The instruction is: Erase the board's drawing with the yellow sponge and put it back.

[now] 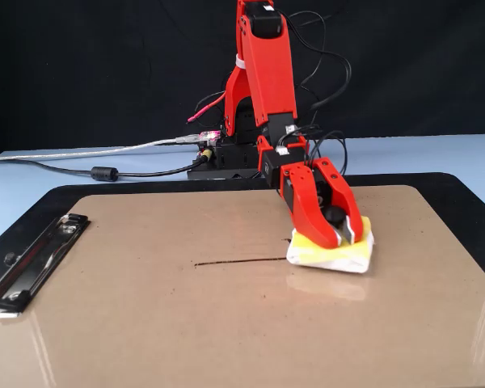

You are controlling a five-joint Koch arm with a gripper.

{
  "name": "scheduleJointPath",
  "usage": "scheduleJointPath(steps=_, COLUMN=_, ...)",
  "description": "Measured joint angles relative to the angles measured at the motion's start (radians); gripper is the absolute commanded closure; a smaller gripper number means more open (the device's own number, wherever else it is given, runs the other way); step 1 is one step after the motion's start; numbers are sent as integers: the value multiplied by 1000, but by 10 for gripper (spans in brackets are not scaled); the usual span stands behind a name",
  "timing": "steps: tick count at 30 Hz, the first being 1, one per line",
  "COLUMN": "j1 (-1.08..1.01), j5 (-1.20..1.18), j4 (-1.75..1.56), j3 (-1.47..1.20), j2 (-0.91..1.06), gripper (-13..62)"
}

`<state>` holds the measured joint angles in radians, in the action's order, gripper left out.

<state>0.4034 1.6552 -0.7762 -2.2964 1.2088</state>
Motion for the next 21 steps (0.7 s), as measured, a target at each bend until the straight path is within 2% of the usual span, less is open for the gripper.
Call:
scheduleJointPath(steps=3, j1=-51, j5=2, j4=-77, j3=-184, j2=100, gripper=574)
scheduleJointPath(steps=5, j1=-89, j5=2, j4=-143, j3=-403, j2=206, gripper=574)
scheduleJointPath(steps=7, j1=-127, j5=2, j4=-169, j3=-486, j2=265, gripper=574)
scheduleJointPath(steps=9, j1=-147, j5=-3, j4=-172, j3=-451, j2=255, gripper=574)
scheduleJointPath(steps=11, j1=-152, j5=0, j4=-175, j3=-325, j2=164, gripper=574)
scheduleJointPath(steps=15, j1=-167, j5=-2, j4=-183, j3=110, j2=-161, gripper=574)
scheduleJointPath(steps=18, j1=-173, j5=2, j4=-189, j3=101, j2=-189, gripper=574)
scheduleJointPath(steps=21, j1=-178, j5=2, j4=-187, j3=-104, j2=-41, gripper=574)
